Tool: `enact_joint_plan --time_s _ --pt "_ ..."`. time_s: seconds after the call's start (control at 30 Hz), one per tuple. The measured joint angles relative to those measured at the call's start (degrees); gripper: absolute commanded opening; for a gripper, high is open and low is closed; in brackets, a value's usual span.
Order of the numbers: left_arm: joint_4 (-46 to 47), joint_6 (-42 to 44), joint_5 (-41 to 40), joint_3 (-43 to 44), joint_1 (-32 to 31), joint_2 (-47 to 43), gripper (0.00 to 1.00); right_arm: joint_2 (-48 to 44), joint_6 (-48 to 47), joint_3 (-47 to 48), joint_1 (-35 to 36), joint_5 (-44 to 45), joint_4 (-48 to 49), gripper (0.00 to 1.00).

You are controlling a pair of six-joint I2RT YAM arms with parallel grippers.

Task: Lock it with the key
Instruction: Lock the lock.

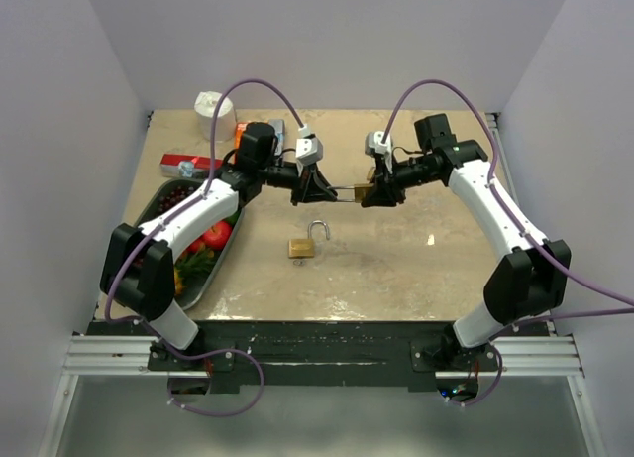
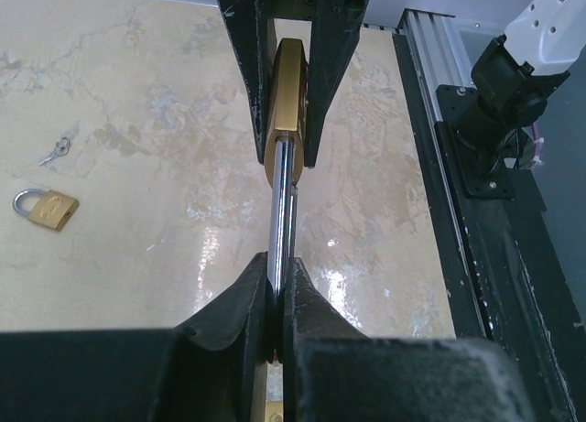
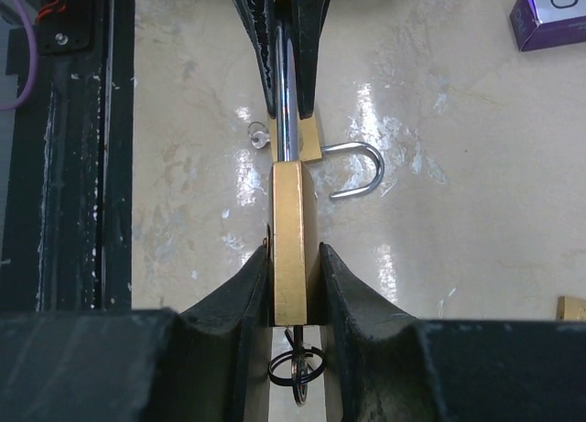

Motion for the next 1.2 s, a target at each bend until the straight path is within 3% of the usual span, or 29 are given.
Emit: enact_joint_plan --time_s 0.4,0.63,0.73,1.03,1.07,1.1,1.13,1.2 --pt "0.55 2.86 -0.68 1.03 -0.31 0.55 0.0 1.11 8.44 0.87 0.26 -1.33 2.38 0.0" --pt "3.45 -0.28 -1.49 2.34 0.94 1.81 0.0 -1.27 21.66 -6.56 0.24 -1.57 21.86 0.0" --pt "6.01 -1.31 -1.7 2.67 1.25 2.56 0.0 -0.44 24.13 -6.97 0.24 -2.27 26.01 0.0" --pt "6.73 -1.22 0.44 4.37 1.9 2.91 0.0 0.39 21.38 -5.97 0.24 -3.72 26.29 0.01" --pt "6.73 -1.2 1.01 4.37 1.99 2.89 0.0 0.57 19.32 -4.98 0.24 -3.74 24.02 0.08" --pt "6.62 -0.98 1.68 4.37 2.14 2.89 0.0 0.74 17.22 -4.02 0.24 -3.98 21.68 0.27" --pt "6.25 -0.44 2.43 4.42 2.32 2.78 0.0 0.9 15.58 -3.21 0.31 -4.22 19.67 0.4" --pt "3.43 3.26 3.74 4.98 2.38 2.64 0.0 1.57 11.52 -1.16 1.25 -5.38 15.63 0.57"
